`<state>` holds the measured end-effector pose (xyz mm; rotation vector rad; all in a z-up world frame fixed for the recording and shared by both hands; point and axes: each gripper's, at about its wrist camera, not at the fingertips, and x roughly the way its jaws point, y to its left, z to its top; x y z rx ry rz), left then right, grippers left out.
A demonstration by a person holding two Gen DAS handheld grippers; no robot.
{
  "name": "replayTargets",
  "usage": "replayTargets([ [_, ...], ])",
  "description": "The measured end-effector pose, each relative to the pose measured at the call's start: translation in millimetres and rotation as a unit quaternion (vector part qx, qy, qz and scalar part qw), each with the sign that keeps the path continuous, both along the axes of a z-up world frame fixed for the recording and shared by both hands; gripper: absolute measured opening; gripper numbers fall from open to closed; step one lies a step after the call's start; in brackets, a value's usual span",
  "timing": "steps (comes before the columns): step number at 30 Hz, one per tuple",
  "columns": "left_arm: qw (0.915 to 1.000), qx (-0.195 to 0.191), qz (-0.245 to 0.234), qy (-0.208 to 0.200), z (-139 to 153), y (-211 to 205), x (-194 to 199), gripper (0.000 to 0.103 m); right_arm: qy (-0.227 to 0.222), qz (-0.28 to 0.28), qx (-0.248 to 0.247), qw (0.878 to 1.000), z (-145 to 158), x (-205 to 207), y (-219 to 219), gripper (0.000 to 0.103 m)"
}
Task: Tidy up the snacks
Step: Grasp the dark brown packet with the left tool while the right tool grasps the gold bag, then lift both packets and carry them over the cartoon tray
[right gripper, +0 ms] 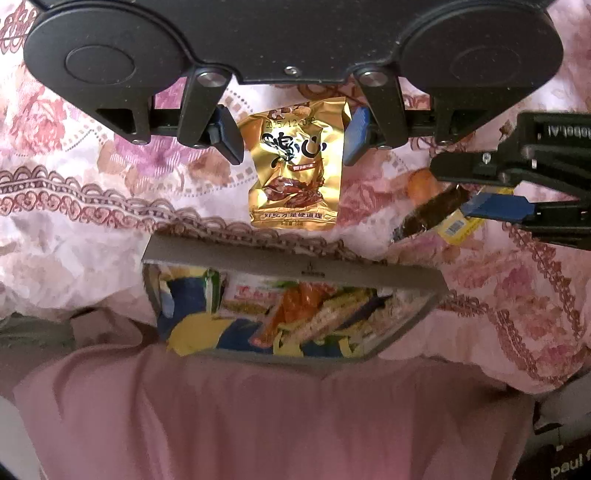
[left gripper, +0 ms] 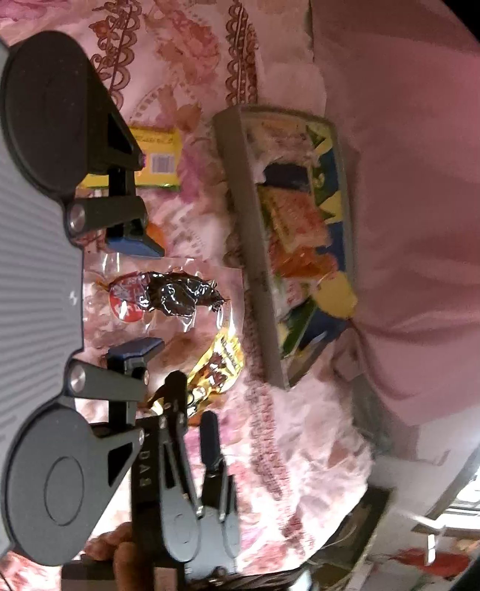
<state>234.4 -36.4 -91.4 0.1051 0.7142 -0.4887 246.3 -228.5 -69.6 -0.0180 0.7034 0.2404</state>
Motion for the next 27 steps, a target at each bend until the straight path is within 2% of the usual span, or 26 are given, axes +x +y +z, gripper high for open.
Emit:
replayTargets([
  [8, 0.9992, -0.023, 0.027, -0.019, 12.0, -1.8, 23.0, 0.051, -0.065, -0.014, 0.021, 0.998, 14.8, -3.4, -4.5, 0.06],
  [11, 0.9981, -0.031, 0.037, -0.037, 21.8, 0.7, 36.6, 0.051, -0.088, -0.023, 0.023, 0.996, 20.5, 2.5, -5.8, 0.06],
  [16, 0.9911, -0.067, 0.081, -0.081, 44.0, 7.9, 77.6, 0.051, -0.126, -0.045, 0.032, 0.99, 30.9, 29.7, -5.9, 0.06],
  [18, 0.9869, -0.069, 0.105, -0.102, 49.4, 10.8, 97.4, 0.051, -0.133, -0.058, 0.035, 0.989, 33.6, 47.1, -4.9, 0.06],
  [21, 0.9795, -0.062, 0.141, -0.13, 48.1, 14.8, 125.0, 0.051, -0.14, -0.069, 0.044, 0.987, 34.7, 71.1, -3.1, 0.06],
  [23, 0.9753, -0.072, 0.165, -0.129, 41.6, 20.1, 141.0, 0.051, -0.141, -0.075, 0.047, 0.986, 34.2, 86.9, -1.2, 0.06],
  [27, 0.976, -0.071, 0.166, -0.123, 24.6, 23.9, 158.1, 0.051, -0.136, -0.083, 0.051, 0.986, 29.6, 114.3, 5.8, 0.06],
])
